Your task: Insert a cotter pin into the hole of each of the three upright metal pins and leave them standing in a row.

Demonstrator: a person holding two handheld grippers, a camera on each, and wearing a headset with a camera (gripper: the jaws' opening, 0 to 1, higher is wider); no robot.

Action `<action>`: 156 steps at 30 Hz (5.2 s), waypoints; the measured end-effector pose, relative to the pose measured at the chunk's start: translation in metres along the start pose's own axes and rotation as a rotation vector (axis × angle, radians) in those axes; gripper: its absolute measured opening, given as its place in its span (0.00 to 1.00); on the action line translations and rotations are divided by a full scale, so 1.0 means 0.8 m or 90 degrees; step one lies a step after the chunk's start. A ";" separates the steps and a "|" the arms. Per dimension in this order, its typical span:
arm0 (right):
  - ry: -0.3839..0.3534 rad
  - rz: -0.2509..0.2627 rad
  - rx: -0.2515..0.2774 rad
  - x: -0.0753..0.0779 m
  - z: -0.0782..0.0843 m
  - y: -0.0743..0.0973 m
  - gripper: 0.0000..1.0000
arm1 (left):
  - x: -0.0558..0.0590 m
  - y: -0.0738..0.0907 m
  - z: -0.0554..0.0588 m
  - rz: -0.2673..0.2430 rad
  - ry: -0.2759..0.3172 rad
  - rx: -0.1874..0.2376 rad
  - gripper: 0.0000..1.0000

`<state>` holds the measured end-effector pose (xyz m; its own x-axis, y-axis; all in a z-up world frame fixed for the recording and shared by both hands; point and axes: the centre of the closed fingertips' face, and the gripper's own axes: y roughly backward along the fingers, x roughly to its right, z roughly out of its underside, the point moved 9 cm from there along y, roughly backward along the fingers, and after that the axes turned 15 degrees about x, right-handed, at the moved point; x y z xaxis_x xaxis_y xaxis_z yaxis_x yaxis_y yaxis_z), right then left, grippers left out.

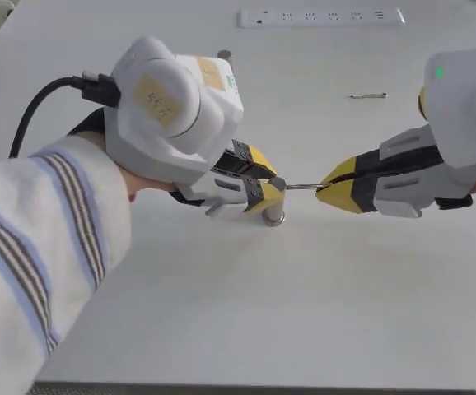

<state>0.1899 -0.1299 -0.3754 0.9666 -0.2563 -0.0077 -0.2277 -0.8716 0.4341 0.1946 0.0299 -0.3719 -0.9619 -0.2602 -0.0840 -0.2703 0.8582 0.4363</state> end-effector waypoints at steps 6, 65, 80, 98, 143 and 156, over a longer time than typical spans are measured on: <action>0.007 -0.003 -0.013 0.004 0.006 -0.004 0.00 | -0.002 0.000 0.000 0.002 0.001 -0.001 0.10; 0.036 -0.006 -0.003 0.002 -0.006 -0.031 0.00 | 0.005 -0.006 0.001 -0.012 0.020 -0.001 0.10; 0.036 0.011 -0.011 -0.008 -0.015 -0.027 0.08 | 0.025 0.025 0.010 -0.032 0.069 0.051 0.29; 0.016 0.014 -0.044 -0.017 -0.015 -0.042 0.26 | 0.063 0.116 0.037 -0.139 0.197 0.170 0.85; -0.055 0.023 -0.052 -0.006 -0.002 -0.081 0.09 | 0.087 0.146 0.071 -0.234 0.258 0.126 0.99; -0.042 0.067 -0.032 0.025 -0.021 -0.094 0.09 | 0.084 0.150 0.067 -0.247 0.243 0.119 0.99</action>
<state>0.2280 -0.0625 -0.3928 0.9276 -0.3731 -0.0181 -0.3193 -0.8172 0.4799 0.0956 0.1390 -0.3732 -0.7173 -0.6828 0.1390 -0.6362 0.7231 0.2690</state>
